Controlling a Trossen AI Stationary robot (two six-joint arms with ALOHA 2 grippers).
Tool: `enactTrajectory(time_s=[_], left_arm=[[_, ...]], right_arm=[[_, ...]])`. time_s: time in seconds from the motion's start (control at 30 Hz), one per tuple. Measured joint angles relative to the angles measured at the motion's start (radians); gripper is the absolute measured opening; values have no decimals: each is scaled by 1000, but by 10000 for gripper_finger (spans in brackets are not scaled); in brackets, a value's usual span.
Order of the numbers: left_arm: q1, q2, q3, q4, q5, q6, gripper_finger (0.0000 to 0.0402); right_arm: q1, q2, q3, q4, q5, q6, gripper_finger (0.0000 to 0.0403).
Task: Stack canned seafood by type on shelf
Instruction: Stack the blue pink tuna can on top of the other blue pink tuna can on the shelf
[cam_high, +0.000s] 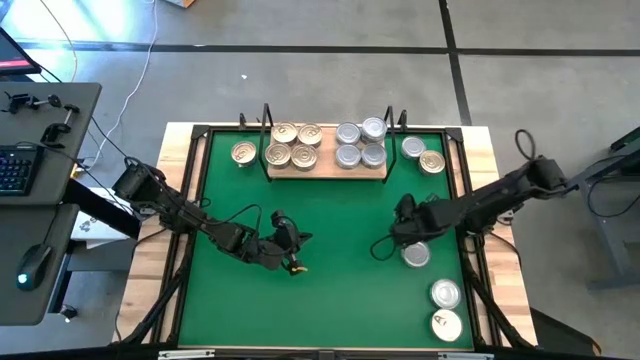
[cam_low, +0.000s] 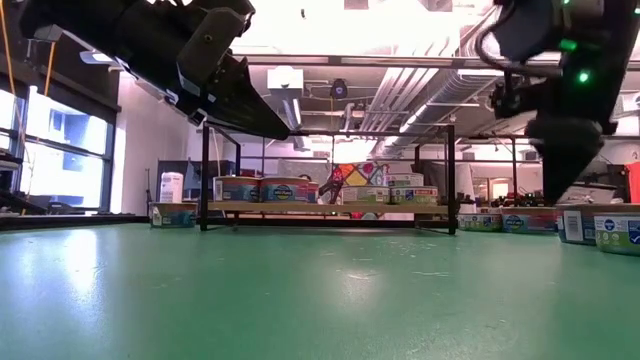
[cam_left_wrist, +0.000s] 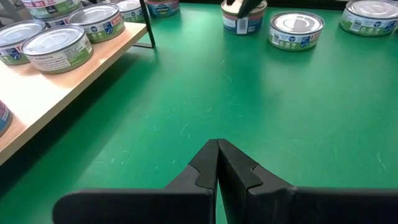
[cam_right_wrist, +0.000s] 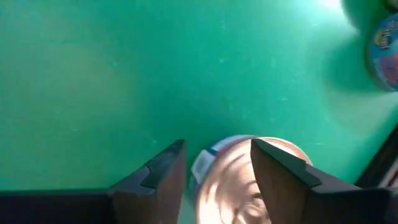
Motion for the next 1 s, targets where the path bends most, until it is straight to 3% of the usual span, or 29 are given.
enactTrajectory(time_s=[0.2,0.3,0.53,0.7,0.9,1.0], left_arm=[[-1,0,0,-1,0,-1,0],[-1,0,0,-1,0,-1,0],[-1,-1,0,-1,0,-2,0],[-9,-1,0,-7,0,1,0],[-32,-10,0,-10,0,8,0],[-48,-34,0,-27,0,9,0]], right_arm=[[-1,-94,-1,-144,6,108,131],[-1,-99,-2,-173,-58,139,110],[-23,-100,-102,-34,-124,103,74],[-49,-102,-138,239,-91,28,62],[-79,-92,-146,685,-262,-206,60],[-77,-98,-144,902,-278,-372,60]])
